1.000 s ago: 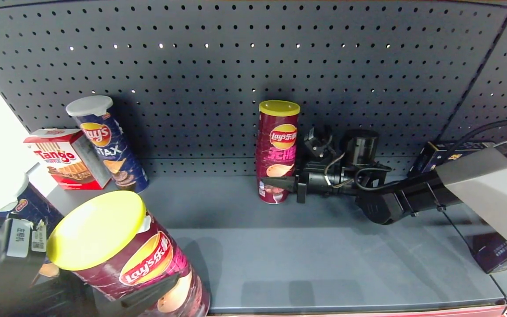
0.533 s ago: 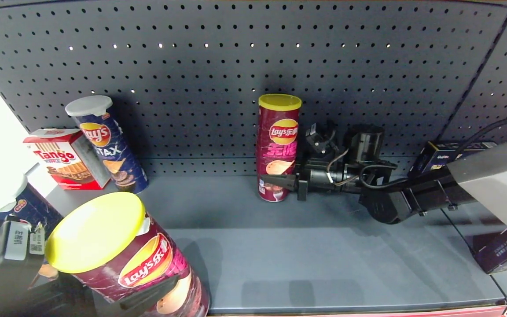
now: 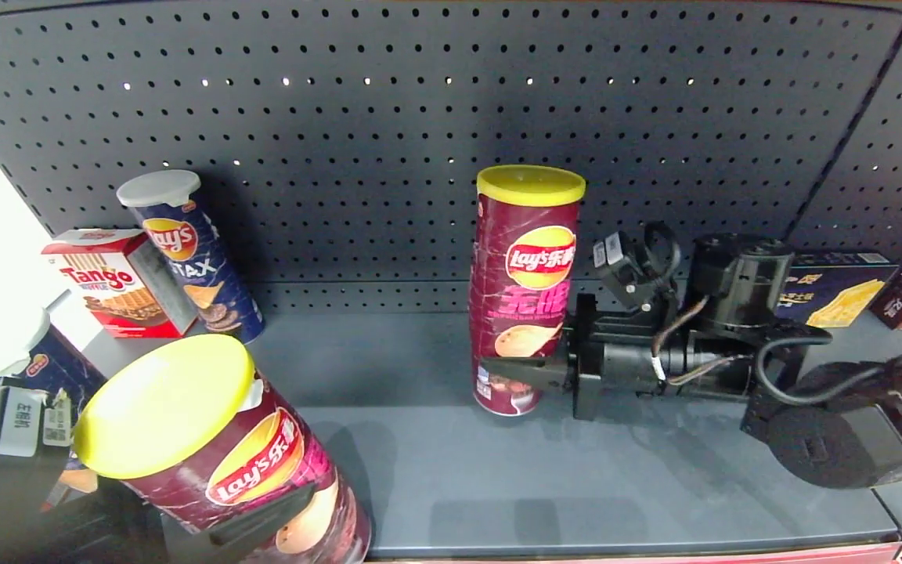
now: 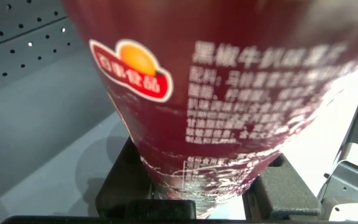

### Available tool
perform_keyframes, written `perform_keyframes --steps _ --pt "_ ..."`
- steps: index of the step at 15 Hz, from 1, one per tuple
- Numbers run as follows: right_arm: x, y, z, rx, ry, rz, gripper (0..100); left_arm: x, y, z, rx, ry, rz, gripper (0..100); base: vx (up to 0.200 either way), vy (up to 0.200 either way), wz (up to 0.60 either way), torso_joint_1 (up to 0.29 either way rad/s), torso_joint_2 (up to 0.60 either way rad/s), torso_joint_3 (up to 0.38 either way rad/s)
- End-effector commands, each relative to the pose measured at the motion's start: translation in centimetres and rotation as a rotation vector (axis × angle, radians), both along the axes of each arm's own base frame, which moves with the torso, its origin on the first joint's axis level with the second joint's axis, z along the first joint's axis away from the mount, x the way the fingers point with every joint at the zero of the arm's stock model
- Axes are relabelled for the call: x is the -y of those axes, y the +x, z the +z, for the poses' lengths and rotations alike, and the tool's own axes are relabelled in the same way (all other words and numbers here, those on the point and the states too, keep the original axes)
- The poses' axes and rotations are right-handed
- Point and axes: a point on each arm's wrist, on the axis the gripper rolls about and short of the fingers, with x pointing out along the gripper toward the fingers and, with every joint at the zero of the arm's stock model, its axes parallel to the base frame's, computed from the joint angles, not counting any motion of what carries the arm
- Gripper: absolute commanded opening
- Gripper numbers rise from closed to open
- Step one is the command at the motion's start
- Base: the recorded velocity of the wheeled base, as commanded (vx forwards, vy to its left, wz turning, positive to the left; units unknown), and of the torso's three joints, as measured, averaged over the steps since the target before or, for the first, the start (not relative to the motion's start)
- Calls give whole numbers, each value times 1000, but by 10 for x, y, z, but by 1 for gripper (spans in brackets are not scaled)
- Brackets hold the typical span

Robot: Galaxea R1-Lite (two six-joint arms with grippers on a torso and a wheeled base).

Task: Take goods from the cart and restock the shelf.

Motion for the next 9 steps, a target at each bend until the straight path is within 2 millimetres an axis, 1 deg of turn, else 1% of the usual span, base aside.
perform_keyframes --steps 1,5,7,8,9 --pt "11 -35 -2 17 10 -6 0 0 0 1 7 -4 0 0 0 0 0 0 0 0" --pt "19 -47 -30 -13 -15 -27 0 0 1 4 16 -9 0 0 0 0 0 0 0 0" --pt "20 -48 -33 -19 -21 -27 0 0 1 4 18 -10 3 0 0 0 0 0 0 0" --pt "19 -49 -46 -34 -38 -22 0 0 2 4 18 -10 8 0 0 0 0 0 0 0" --pt "19 -49 -46 -34 -38 -22 0 0 2 4 18 -10 8 0 0 0 0 0 0 0"
